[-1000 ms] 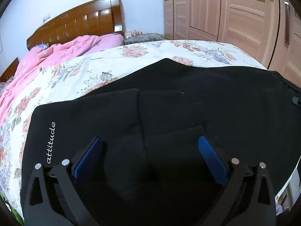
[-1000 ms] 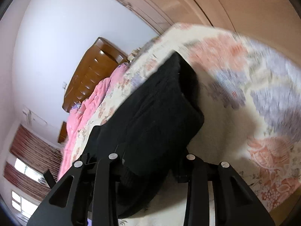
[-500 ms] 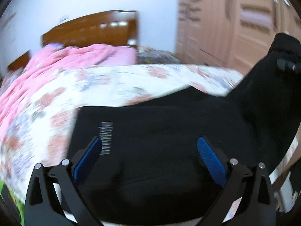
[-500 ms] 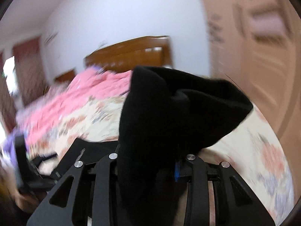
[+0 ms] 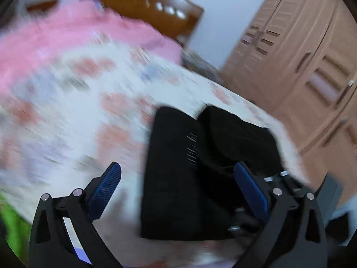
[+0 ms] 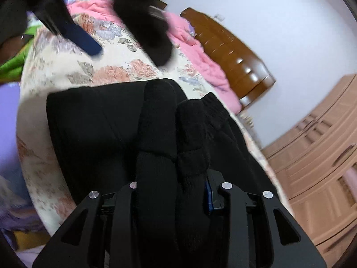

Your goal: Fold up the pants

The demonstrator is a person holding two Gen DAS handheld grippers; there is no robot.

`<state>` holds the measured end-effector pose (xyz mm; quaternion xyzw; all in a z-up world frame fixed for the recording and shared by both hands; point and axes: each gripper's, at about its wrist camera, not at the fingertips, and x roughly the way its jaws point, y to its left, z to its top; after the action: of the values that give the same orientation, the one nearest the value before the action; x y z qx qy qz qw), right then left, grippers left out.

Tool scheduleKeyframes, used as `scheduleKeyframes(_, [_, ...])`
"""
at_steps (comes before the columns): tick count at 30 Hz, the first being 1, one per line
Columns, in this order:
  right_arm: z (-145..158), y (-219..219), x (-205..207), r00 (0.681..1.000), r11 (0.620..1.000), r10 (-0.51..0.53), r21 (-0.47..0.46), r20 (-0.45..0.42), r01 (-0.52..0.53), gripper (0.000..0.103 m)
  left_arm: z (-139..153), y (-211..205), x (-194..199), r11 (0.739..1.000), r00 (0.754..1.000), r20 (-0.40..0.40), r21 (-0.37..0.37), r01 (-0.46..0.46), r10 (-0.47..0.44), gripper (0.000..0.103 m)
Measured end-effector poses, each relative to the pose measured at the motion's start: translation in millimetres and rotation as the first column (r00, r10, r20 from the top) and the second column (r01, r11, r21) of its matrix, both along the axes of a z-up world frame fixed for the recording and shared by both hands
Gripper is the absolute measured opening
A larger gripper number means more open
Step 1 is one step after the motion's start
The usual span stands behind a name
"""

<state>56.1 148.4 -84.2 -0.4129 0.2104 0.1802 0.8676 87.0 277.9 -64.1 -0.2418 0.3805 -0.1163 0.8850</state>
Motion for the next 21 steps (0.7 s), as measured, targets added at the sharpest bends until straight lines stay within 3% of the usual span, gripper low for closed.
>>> scheduleKeyframes(2, [-3,1,-4,0.999,0.999,0.003,-0.034,0.04,-0.002,0.033,-12,-6,18,0.985,0.995,-0.048,-0.15,0.084,-0.092,0.101])
scheduleKeyframes(4, [-8,5,-9,0.997,0.998,0.004,-0.056,0.073,0.0,0.034,-15,-20,33,0.974,0.987,-0.057,-0.185,0.134,-0.147,0.101])
scheduleKeyframes(6, [-12,5,-11,0.996,0.997,0.004,-0.075,0.094,0.003,0.034,-17,-34,49,0.969,0.977,-0.085,-0.172,0.179,-0.195,0.101])
scheduleKeyframes(7, [-11,7,-12,0.995,0.997,0.008,-0.079,0.103,0.0,0.038,-18,-43,60,0.961,0.965,-0.111,-0.169,0.218,-0.238,0.101])
scheduleKeyframes(12, [2,5,-35,0.99,0.993,0.103,-0.066,0.099,-0.097,0.078,-27,-82,84,0.942,0.916,-0.219,-0.088,0.325,-0.337,0.101])
scheduleKeyframes(13, [9,-5,-41,0.989,0.992,0.123,-0.027,0.084,-0.121,0.088,-27,-88,84,0.942,0.912,-0.235,-0.062,0.331,-0.336,0.101])
scheduleKeyframes(15, [25,-31,-49,0.99,0.987,0.14,0.073,0.029,-0.142,0.088,-26,-94,85,0.942,0.909,-0.255,-0.021,0.335,-0.329,0.101])
scheduleKeyframes(17, [44,-69,-43,0.989,0.969,0.124,0.226,-0.082,-0.102,0.088,-27,-98,83,0.94,0.906,-0.268,0.006,0.341,-0.327,0.101])
scheduleKeyframes(19, [60,-121,-25,0.97,0.909,0.092,0.416,-0.224,0.01,0.089,-29,-106,82,0.934,0.9,-0.286,0.048,0.355,-0.328,0.101])
scheduleKeyframes(21, [65,-168,-5,0.944,0.831,0.045,0.537,-0.327,0.146,0.089,-32,-116,82,0.92,0.896,-0.299,0.112,0.374,-0.328,0.101])
